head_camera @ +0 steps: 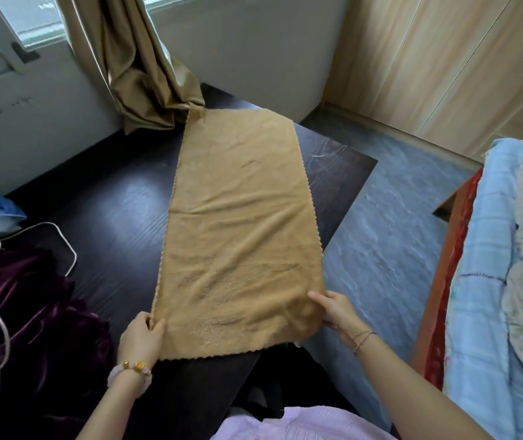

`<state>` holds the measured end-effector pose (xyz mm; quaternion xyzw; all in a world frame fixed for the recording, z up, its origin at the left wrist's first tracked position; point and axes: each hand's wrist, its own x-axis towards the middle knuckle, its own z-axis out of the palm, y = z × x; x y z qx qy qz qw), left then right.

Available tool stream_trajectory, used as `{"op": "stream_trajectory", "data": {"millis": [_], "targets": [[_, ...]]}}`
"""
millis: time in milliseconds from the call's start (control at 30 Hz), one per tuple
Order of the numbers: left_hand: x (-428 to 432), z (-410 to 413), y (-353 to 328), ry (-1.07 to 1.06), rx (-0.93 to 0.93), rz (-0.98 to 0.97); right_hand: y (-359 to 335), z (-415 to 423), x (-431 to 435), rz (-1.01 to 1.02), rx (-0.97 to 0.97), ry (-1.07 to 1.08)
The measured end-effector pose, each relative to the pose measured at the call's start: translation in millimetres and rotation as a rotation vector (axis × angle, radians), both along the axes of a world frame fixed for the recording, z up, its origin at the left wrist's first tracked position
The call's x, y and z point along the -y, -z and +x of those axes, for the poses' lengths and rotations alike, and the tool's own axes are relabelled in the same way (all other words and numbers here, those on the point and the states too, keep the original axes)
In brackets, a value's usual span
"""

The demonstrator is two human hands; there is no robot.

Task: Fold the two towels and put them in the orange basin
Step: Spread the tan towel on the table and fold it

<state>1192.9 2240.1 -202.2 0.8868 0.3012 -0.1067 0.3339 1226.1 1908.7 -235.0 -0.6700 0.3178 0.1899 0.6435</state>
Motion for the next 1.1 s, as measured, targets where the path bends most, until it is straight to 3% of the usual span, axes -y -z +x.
{"op": "stream_trajectory", "data": {"millis": [233,400,533,667,800,1100], "targets": [[-7,-9,-7,-0.012,0.089,-0.106,0,-36,21,-0.027,-0.022,-0.11],[0,-12,-23,-0.122,0.252,-0.292,-11,-47,23,-0.032,0.063,0.079],[1,-11,-44,-0.134,0.418,-0.51,-40,-48,22,0.131,0.234,0.171],[-7,-5,-58,-0.066,0.44,-0.708,-75,-45,25,0.404,0.372,0.212],[-14,-1,-71,-0.047,0.483,-0.876,-97,-43,33,0.434,0.386,0.235],[-33,2,-85,-0.094,0.639,-0.957,-135,-48,37,0.414,0.405,0.152]]}}
